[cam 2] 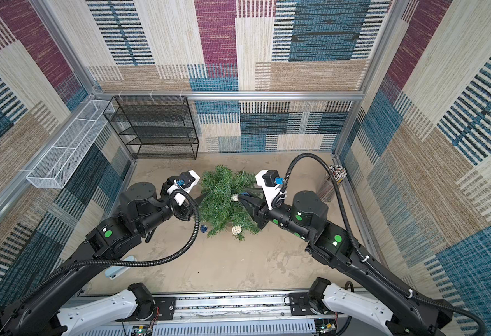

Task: Remove string lights from the small christmas tree
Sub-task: Remove the light string from the Christmas tree.

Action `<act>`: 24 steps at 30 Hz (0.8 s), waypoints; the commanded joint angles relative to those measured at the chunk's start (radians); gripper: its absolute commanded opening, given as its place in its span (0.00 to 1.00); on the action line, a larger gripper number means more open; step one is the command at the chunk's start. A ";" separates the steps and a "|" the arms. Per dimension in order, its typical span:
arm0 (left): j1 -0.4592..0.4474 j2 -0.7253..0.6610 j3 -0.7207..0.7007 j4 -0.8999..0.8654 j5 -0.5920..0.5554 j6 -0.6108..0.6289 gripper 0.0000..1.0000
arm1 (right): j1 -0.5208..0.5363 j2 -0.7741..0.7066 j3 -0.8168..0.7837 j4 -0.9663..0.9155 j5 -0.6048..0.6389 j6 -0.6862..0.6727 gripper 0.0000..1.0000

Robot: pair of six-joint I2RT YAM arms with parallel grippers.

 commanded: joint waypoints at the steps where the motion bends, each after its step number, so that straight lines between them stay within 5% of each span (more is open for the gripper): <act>1: 0.000 0.006 0.000 0.022 0.021 -0.026 0.71 | -0.050 -0.048 -0.023 -0.040 0.029 0.017 0.35; 16: 0.000 0.033 0.007 0.021 0.019 -0.021 0.71 | -0.529 -0.056 -0.019 -0.078 -0.259 -0.018 0.36; 24: 0.000 0.035 0.008 0.002 -0.005 -0.006 0.71 | -0.610 -0.012 0.054 -0.016 -0.370 -0.008 0.36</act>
